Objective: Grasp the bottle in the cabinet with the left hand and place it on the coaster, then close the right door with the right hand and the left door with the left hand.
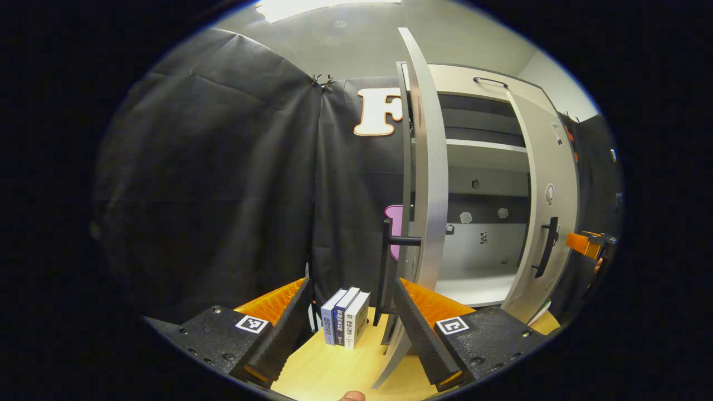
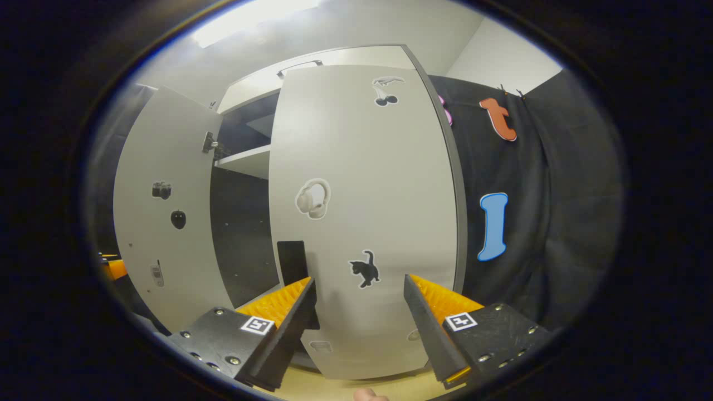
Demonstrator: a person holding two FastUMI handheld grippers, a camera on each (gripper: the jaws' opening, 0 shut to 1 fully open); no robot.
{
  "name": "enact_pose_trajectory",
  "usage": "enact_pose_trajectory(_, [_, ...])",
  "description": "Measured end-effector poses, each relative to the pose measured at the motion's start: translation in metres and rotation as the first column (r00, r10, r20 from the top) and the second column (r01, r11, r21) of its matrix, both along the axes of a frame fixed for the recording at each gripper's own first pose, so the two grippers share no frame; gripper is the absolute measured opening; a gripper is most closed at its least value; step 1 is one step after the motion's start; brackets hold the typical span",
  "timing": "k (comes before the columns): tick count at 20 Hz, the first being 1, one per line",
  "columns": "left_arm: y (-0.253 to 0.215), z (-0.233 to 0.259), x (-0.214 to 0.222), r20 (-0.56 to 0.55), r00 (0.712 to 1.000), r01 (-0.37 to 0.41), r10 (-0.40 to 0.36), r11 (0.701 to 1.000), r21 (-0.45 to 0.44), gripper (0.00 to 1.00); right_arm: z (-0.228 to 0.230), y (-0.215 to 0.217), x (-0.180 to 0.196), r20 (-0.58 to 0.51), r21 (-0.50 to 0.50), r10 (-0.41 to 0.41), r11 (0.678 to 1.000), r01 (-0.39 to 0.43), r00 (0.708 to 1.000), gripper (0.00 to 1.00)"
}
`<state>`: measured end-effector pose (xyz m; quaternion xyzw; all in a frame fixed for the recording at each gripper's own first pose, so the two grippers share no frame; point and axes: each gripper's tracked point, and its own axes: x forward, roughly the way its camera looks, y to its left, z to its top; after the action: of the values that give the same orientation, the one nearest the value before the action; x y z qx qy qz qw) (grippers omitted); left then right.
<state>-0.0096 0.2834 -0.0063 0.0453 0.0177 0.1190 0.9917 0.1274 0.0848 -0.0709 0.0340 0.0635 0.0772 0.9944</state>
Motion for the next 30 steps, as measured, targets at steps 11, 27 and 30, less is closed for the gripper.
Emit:
enact_pose_trajectory(11, [-0.057, -0.008, 0.007, -0.013, 0.994, 0.111, -0.111, 0.994, -0.018, 0.94, 0.002, -0.013, -0.007, 0.000, -0.024, -0.005, 1.000, 0.005, 1.000, 0.96])
enact_pose_trajectory(27, [-0.112, -0.033, 0.040, -0.061, 0.965, 0.253, -0.255, 0.966, -0.049, 0.94, 0.009, -0.055, -0.029, 0.003, -0.049, -0.084, 0.995, 0.084, 0.996, 0.99])
enact_pose_trajectory(30, [-0.112, -0.039, 0.049, -0.073, 0.965, 0.249, -0.251, 0.968, -0.039, 0.94, 0.009, -0.068, -0.034, 0.003, -0.054, -0.110, 0.992, 0.110, 0.994, 0.96])
